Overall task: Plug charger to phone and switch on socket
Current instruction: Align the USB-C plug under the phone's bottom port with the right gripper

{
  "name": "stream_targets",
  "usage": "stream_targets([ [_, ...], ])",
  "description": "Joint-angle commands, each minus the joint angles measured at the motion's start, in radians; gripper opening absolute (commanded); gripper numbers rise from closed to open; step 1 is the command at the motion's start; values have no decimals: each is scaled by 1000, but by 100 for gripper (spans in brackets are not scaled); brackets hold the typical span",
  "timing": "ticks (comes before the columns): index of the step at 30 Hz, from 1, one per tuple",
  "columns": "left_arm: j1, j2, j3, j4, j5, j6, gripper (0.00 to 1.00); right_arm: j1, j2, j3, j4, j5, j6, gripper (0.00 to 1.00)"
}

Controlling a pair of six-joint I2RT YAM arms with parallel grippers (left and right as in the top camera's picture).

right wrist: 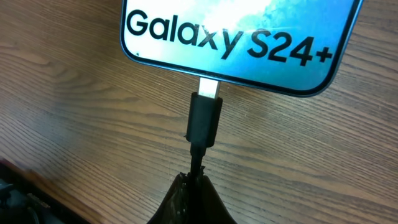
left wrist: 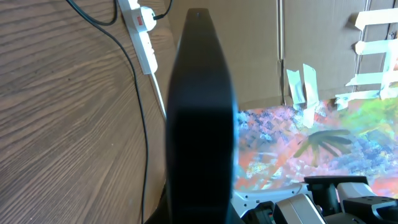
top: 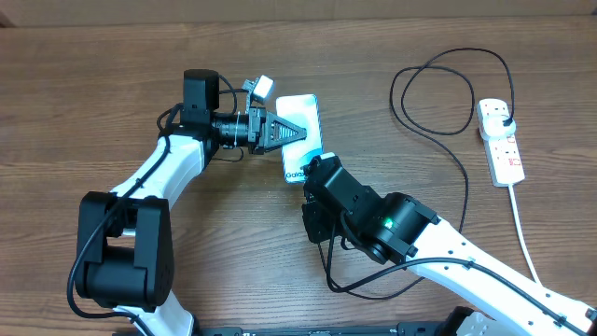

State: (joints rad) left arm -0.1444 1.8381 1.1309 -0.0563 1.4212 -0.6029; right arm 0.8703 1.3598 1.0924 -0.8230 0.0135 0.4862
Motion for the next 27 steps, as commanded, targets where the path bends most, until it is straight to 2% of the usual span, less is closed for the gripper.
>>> stream_targets([
  [1,-6,-1,14,3,58,-32,4,0,-2,34,7,-15,8,4],
  [13,-5,-1,14,3,64,-31,4,-2,-2,34,12,-15,8,4],
  [27,-5,-1,14,3,65,25,4,-2,-3,34,15,-14,12,4],
])
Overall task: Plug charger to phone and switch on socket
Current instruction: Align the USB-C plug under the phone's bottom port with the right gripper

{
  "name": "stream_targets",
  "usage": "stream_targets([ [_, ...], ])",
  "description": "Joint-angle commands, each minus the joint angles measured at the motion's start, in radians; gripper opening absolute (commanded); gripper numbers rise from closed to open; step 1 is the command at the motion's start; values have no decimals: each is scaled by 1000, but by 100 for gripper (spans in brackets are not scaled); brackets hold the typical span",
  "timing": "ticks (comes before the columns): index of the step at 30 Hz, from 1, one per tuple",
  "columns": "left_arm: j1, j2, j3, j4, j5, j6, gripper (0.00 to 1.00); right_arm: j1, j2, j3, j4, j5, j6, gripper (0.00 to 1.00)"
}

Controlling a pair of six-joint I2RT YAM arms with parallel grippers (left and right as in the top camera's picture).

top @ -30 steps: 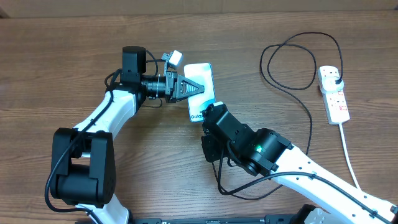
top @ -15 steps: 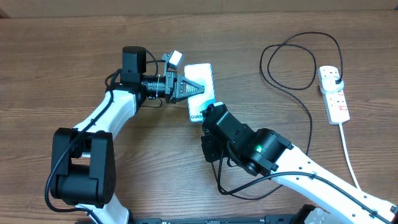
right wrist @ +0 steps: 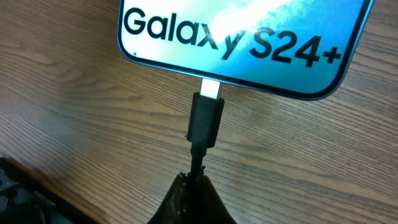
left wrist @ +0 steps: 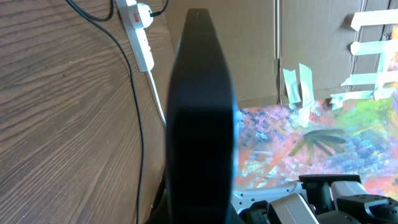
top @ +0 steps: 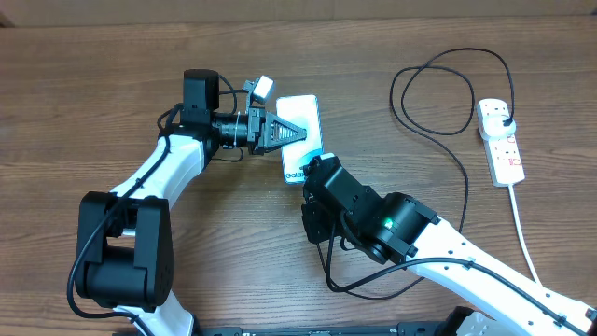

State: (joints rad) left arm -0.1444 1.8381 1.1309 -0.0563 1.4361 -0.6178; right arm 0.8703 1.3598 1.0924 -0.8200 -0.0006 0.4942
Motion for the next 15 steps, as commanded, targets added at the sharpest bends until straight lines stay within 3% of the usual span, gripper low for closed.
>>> stream_targets([
  [1,-5,-1,14,3,50,40,4,-2,-3,34,12,0,4,4],
  [15,-5,-1,14,4,47,54,4,-2,-3,34,4,-1,4,4],
])
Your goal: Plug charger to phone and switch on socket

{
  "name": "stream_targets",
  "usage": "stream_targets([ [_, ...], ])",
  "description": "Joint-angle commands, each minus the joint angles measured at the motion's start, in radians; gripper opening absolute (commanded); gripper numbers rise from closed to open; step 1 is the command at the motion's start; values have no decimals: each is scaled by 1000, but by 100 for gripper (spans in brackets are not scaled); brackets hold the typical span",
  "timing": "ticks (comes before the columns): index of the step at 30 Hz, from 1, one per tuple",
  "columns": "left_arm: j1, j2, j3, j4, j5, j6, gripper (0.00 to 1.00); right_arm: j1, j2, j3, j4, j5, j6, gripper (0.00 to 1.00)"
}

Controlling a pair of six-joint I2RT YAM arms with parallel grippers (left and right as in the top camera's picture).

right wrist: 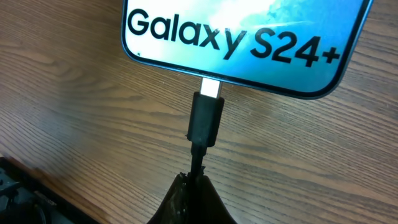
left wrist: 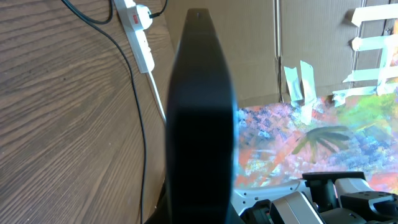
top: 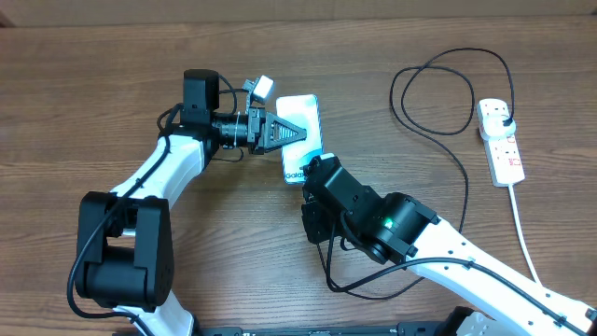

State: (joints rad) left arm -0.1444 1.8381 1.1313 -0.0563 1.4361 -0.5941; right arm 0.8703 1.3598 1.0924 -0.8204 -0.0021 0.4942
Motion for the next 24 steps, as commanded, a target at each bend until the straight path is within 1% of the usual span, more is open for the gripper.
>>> stream_targets([
  [1,-5,-1,14,4,46,31,4,-2,-3,34,3,0,4,4],
  [16,-5,-1,14,4,50,30,4,-2,-3,34,27,3,24,4],
  [24,-5,-1,14,1,50,30,4,-2,-3,34,60,37,37,4],
])
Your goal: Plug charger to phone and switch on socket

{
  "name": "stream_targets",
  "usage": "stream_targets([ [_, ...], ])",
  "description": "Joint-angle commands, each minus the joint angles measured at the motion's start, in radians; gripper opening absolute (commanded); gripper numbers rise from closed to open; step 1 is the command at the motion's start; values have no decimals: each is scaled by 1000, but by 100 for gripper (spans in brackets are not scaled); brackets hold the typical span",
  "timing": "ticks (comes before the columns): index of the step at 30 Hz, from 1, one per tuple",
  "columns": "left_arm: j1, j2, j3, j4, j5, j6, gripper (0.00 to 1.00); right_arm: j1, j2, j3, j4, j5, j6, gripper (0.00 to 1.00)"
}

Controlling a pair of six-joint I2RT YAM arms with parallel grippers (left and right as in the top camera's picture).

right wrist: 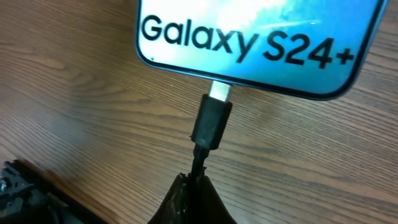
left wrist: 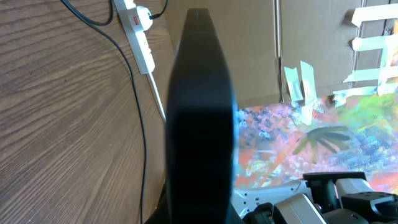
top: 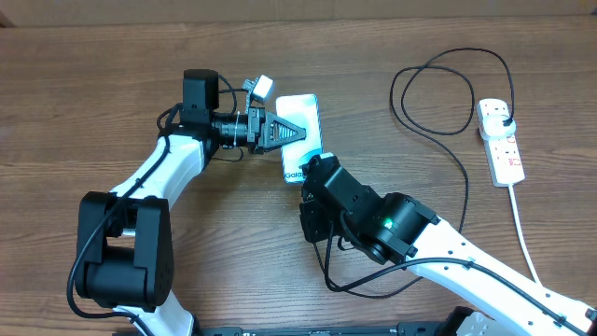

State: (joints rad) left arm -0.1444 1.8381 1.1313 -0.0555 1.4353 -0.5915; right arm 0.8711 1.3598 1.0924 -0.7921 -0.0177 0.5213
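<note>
The phone (top: 303, 117) lies screen up on the wooden table, its lit display reading "Galaxy S24+" (right wrist: 249, 31). My left gripper (top: 289, 133) lies across its left side, shut on it; the left wrist view shows only one black finger (left wrist: 199, 124). My right gripper (right wrist: 198, 182) is shut on the black charger cable just behind the plug (right wrist: 211, 121). The plug leans right, and its silver tip (right wrist: 220, 92) meets the phone's bottom edge with some metal still showing. The white socket strip (top: 499, 140) lies far right with a plug in it.
The black charger cable (top: 448, 140) loops across the table from the socket strip towards my right arm (top: 392, 229). A white lead (top: 522, 233) runs from the strip to the table's front edge. The strip also shows in the left wrist view (left wrist: 140, 37).
In the right wrist view the phone's bottom edge now sits further right and a little lower, and the plug leans to the right. The left gripper and the socket strip have not moved.
At every earlier moment my left gripper lay on the phone and my right gripper held the cable with the plug's silver tip at the phone's bottom port. The plug stood nearly straight then; now it is tilted, its tip still at the port.
</note>
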Motion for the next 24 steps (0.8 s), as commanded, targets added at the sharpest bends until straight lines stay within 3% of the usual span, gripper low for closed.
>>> stream_targets([
  [1,-5,-1,14,0,51,27,4,-3,-3,34,34,66,10,4],
  [11,-5,-1,14,0,61,29,4,-3,-3,34,19,148,-5,4],
  [24,-5,-1,14,1,13,8,4,-3,-3,34,-31,-72,-9,4],
])
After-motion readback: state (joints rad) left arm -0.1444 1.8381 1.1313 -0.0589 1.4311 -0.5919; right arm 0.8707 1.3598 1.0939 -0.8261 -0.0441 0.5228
